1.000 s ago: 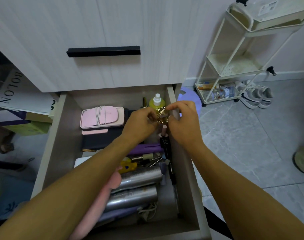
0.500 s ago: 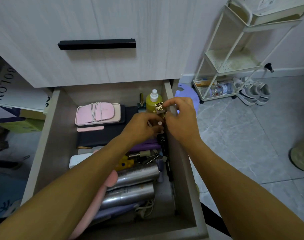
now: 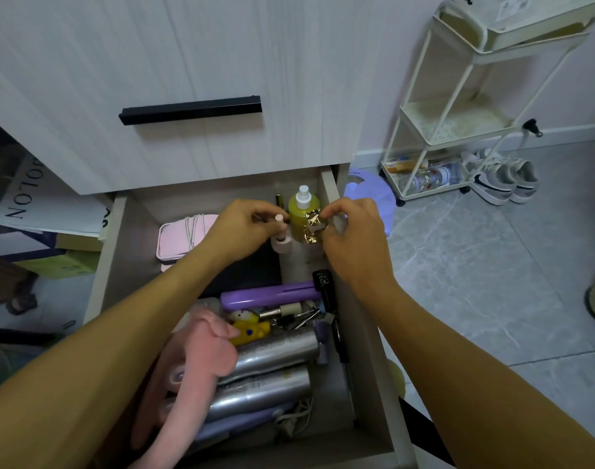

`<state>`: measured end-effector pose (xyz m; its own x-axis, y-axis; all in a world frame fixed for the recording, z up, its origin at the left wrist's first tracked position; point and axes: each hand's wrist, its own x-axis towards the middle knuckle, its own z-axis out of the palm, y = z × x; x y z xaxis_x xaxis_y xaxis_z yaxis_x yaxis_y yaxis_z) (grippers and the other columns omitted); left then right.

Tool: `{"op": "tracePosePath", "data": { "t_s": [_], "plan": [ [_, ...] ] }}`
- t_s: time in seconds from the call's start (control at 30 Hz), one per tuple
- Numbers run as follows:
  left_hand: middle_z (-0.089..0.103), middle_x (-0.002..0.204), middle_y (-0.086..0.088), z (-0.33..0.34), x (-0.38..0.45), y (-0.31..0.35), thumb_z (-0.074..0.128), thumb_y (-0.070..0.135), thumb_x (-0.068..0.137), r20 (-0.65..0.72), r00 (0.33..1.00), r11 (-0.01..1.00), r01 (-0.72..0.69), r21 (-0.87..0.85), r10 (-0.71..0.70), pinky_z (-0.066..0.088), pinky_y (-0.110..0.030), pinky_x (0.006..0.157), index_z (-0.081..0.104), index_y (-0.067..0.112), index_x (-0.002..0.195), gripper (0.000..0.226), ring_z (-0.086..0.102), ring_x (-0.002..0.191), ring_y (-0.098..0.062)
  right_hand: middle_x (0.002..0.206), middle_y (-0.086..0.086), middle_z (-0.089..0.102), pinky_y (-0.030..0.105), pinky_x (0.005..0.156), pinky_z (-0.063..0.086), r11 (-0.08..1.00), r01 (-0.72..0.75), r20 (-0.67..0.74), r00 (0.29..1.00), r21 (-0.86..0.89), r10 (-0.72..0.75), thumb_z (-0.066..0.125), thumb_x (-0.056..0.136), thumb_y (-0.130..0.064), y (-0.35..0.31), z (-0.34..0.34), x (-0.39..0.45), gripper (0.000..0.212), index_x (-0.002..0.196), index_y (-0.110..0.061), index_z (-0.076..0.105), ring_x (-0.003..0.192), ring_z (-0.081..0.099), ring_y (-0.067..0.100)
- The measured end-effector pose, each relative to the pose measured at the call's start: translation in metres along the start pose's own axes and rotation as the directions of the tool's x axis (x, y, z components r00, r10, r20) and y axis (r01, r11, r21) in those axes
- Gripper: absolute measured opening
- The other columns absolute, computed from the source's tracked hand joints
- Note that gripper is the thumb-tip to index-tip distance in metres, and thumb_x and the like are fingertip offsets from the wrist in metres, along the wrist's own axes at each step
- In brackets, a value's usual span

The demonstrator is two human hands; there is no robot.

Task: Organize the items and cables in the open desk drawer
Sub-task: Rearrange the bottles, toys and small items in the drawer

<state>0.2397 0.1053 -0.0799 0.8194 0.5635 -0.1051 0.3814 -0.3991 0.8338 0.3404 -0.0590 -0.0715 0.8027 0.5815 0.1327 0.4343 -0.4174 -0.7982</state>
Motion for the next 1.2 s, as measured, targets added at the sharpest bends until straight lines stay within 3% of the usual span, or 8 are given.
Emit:
{"op": "tracePosePath", "data": {
  "t_s": [0.07,0.23,0.63,0.87,1.0,1.2],
  "plan": [
    [0.072,0.085,0.003,0.002,0.009,-0.001,0.072,0.008,0.086,-0.010,0.999,0.999,0.041,0.021,-0.041,0.053,-0.025,0.080,0.073,0.021,0.096,0.017,0.067,0.085,-0.012,0.106,-0.005,0.046,0.020,0.066,0.047,1.000,-0.008,-0.001,1.000,0.009,0.008,0.065,0.083,-0.013,0.000,0.001,-0.001,0.017,0.091,-0.029,0.063,0.083,0.051,0.003],
    [0.074,0.081,-0.011,0.011,0.030,0.000,0.071,0.005,0.086,-0.137,0.989,0.998,0.042,-0.038,-0.046,0.057,-0.031,0.083,0.074,0.009,0.098,0.013,0.071,0.081,-0.022,0.106,-0.005,0.045,0.028,0.067,0.052,1.000,-0.001,-0.003,1.000,-0.003,0.001,0.065,0.084,-0.017,-0.002,0.001,0.002,0.014,0.093,-0.027,0.064,0.082,0.054,0.008],
    [0.073,0.098,0.001,0.028,0.026,-0.016,0.069,0.010,0.087,-0.291,0.955,0.997,-0.042,0.061,0.058,0.052,-0.022,0.084,0.075,0.014,0.105,0.019,0.068,0.089,-0.011,0.106,-0.005,0.044,0.026,0.068,0.052,1.000,0.008,0.001,1.000,-0.021,-0.008,0.064,0.086,-0.016,-0.001,0.003,0.003,0.013,0.094,-0.026,0.063,0.086,0.055,0.011],
    [0.070,0.077,0.007,0.032,0.025,-0.026,0.065,0.011,0.091,-0.313,0.949,0.996,0.000,0.084,0.026,0.055,-0.019,0.076,0.068,0.016,0.103,0.014,0.065,0.074,0.002,0.107,-0.005,0.045,0.018,0.063,0.045,1.000,0.003,0.001,1.000,-0.023,-0.003,0.064,0.086,-0.015,0.000,0.003,0.003,0.015,0.094,-0.028,0.063,0.085,0.054,0.009],
    [0.065,0.080,0.003,0.039,0.020,-0.030,0.074,0.011,0.084,-0.348,0.935,0.996,0.081,0.039,-0.062,0.052,-0.018,0.067,0.055,0.020,0.096,0.023,0.064,0.073,-0.009,0.106,-0.005,0.045,0.018,0.063,0.045,1.000,-0.001,0.002,1.000,-0.020,0.001,0.063,0.086,-0.013,0.000,0.003,0.003,0.017,0.093,-0.029,0.062,0.084,0.054,0.009],
    [0.061,0.073,0.000,0.049,0.022,-0.034,0.079,0.021,0.079,-0.299,0.949,0.965,0.165,0.205,-0.099,0.048,-0.029,0.067,0.060,0.017,0.079,0.020,0.059,0.071,-0.018,0.106,-0.005,0.046,0.020,0.064,0.048,1.000,-0.004,-0.004,1.000,-0.015,0.004,0.065,0.085,-0.014,0.001,0.004,0.005,0.018,0.094,-0.029,0.063,0.082,0.053,0.007]
  ]
}}
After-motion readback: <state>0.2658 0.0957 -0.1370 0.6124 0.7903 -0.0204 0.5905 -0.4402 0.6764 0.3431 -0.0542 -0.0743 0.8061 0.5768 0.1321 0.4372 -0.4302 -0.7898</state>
